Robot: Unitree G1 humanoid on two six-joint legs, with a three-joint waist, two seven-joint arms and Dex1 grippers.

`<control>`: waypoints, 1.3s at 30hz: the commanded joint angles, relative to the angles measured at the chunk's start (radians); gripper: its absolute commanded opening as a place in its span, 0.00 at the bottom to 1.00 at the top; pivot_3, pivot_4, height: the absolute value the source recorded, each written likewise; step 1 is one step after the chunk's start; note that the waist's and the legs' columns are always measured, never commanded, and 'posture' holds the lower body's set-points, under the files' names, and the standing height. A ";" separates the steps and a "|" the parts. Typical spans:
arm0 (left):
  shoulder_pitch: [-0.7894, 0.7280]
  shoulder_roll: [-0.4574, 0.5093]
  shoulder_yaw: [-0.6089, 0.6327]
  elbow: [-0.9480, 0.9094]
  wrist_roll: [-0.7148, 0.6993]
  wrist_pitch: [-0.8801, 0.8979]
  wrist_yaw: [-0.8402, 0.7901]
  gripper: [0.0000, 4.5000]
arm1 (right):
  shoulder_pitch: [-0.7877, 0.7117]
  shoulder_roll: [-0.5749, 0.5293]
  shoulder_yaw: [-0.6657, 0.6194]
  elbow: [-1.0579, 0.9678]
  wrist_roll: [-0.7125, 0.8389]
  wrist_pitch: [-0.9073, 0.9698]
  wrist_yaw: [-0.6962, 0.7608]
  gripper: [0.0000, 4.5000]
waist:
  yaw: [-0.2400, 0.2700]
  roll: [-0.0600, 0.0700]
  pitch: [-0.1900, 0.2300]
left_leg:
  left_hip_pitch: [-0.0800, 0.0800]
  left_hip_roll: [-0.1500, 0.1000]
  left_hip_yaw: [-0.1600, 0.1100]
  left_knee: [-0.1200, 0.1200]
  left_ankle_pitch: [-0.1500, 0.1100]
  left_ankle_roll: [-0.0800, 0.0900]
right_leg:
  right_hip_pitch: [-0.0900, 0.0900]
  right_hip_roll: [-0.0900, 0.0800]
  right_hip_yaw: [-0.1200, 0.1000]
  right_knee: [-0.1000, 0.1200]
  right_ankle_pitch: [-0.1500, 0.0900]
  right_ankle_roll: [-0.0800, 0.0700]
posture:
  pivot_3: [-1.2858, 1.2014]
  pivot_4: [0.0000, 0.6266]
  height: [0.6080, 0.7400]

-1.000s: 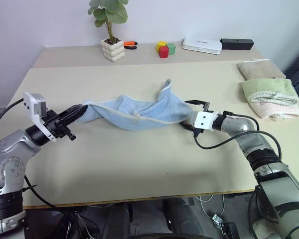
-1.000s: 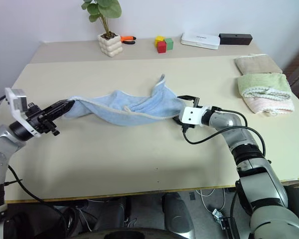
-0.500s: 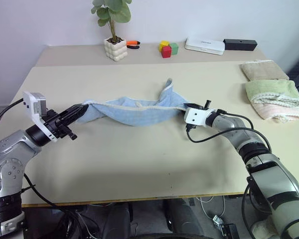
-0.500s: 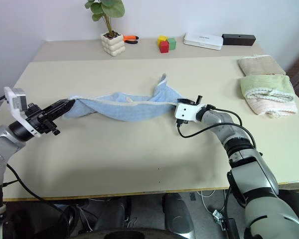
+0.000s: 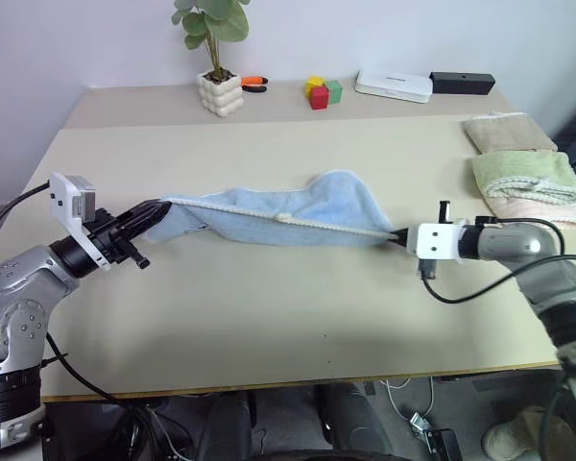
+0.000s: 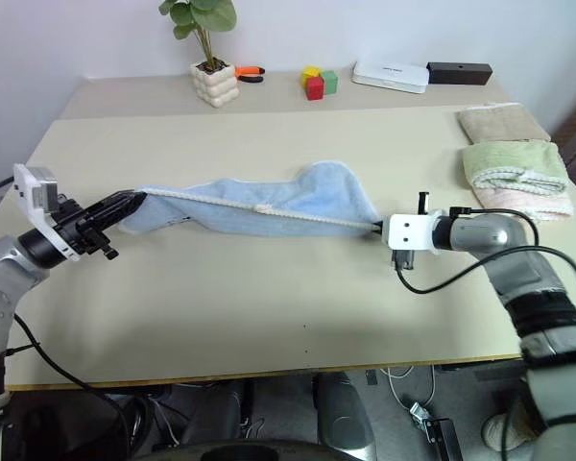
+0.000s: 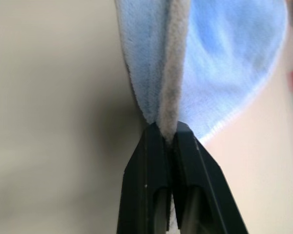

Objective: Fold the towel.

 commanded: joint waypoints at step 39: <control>-0.486 0.186 -0.333 0.984 0.475 -0.930 -0.662 0.00 | -0.001 -0.160 -0.011 -0.084 0.042 -0.133 0.016 0.02 | -0.004 0.000 0.001 | -0.015 0.000 0.010 -0.001 0.004 -0.005 | -0.027 -0.001 0.004 0.013 0.001 0.000 | 0.52 0.24 1.00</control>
